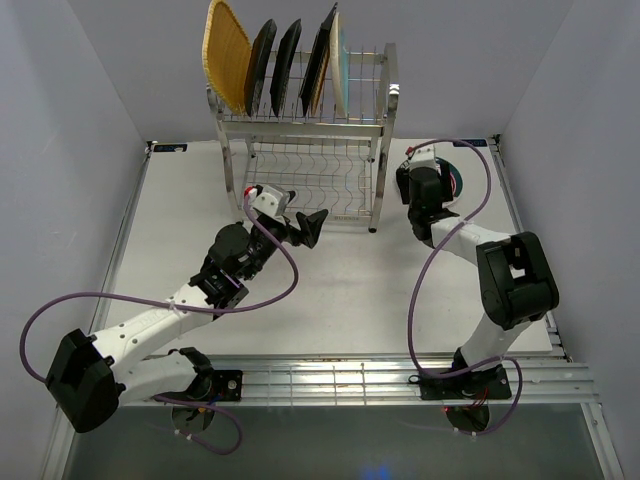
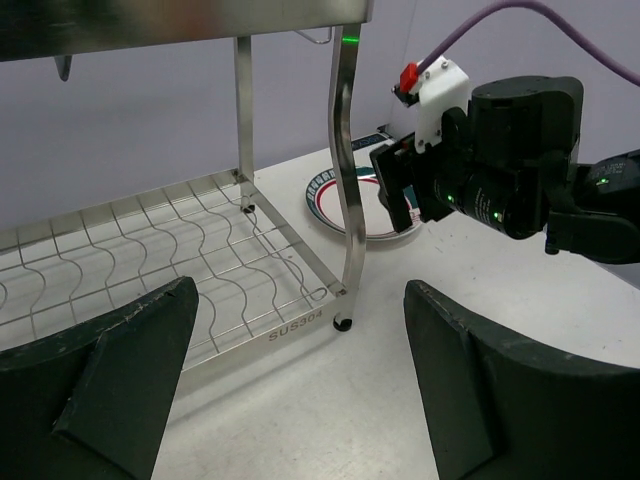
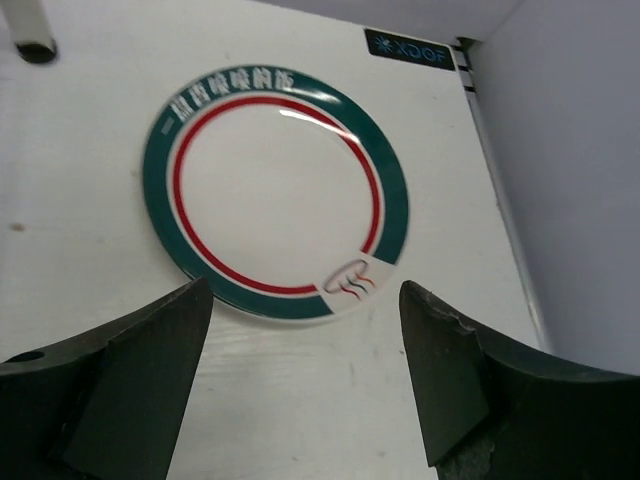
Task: Load the plates into the dish rack
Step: Pick up the plate from the corner of the board, then insert the plate into the dish rack.
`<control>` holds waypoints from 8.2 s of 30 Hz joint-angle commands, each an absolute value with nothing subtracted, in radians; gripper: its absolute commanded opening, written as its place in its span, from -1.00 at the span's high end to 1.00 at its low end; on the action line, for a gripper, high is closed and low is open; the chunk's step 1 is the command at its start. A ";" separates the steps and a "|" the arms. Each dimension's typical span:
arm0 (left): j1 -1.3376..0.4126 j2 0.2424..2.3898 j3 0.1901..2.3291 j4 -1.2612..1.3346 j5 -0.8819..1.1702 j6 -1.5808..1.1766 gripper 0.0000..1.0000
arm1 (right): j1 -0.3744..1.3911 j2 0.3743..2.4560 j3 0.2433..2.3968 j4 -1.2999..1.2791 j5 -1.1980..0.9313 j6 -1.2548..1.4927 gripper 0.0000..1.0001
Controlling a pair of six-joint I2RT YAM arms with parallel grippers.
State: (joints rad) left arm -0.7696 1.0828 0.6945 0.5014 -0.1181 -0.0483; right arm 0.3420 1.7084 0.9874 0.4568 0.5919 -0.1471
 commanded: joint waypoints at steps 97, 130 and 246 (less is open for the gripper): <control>-0.773 1.043 0.676 0.497 -0.044 -0.063 -0.89 | 0.106 2.157 0.884 1.171 0.127 -1.240 0.84; -0.772 1.074 0.683 0.495 -0.034 -0.067 -0.89 | 0.089 1.795 1.229 0.647 0.216 -0.520 0.85; -0.773 1.097 0.690 0.491 -0.017 -0.066 -0.89 | 0.405 1.661 1.934 -0.078 -0.064 0.245 0.42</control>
